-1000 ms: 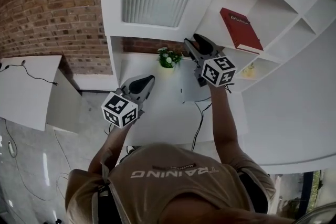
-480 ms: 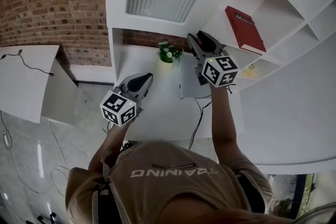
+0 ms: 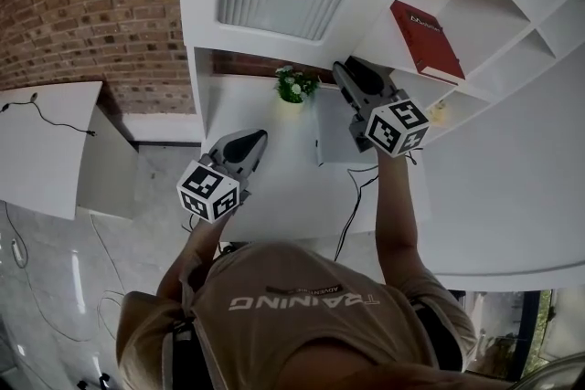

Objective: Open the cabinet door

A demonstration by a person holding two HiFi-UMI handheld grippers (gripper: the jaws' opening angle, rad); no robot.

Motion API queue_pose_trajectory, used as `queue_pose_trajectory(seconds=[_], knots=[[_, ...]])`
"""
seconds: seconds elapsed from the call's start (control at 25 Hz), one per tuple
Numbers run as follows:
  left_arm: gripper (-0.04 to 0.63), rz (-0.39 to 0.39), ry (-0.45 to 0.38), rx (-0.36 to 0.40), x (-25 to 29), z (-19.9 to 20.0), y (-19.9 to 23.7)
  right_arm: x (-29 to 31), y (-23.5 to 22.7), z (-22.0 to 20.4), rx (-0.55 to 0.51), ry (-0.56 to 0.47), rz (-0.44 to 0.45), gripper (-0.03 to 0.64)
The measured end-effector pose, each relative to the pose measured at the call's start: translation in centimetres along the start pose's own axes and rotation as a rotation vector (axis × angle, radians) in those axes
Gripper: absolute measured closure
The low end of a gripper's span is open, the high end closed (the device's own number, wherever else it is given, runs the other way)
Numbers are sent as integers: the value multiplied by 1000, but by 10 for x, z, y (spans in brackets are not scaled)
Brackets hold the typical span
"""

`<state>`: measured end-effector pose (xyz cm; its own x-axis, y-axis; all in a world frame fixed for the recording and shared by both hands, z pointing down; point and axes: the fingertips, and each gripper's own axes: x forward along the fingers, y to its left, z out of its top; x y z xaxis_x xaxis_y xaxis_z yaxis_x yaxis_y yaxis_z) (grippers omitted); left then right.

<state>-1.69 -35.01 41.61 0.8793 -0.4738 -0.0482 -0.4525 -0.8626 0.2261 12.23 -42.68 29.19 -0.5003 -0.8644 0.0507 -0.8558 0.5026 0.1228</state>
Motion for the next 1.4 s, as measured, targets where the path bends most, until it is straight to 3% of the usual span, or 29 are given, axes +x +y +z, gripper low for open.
queue_pose_trajectory(seconds=[0.28, 0.8, 1.08, 1.24, 1.4], knots=[[588, -21, 19, -16, -10, -7, 5, -17, 16, 0, 4, -4, 56, 526], [588, -101, 53, 4, -27, -14, -9, -45, 53, 6, -1, -31, -9, 532], [588, -41, 22, -50, -39, -25, -18, -50, 58, 6, -21, -55, -53, 532], [588, 51, 32, -58, -50, -31, -23, -55, 64, 2, 2, -80, -7, 537], [588, 89, 56, -59, -55, -37, -48, -61, 70, 5, 10, -121, 37, 541]])
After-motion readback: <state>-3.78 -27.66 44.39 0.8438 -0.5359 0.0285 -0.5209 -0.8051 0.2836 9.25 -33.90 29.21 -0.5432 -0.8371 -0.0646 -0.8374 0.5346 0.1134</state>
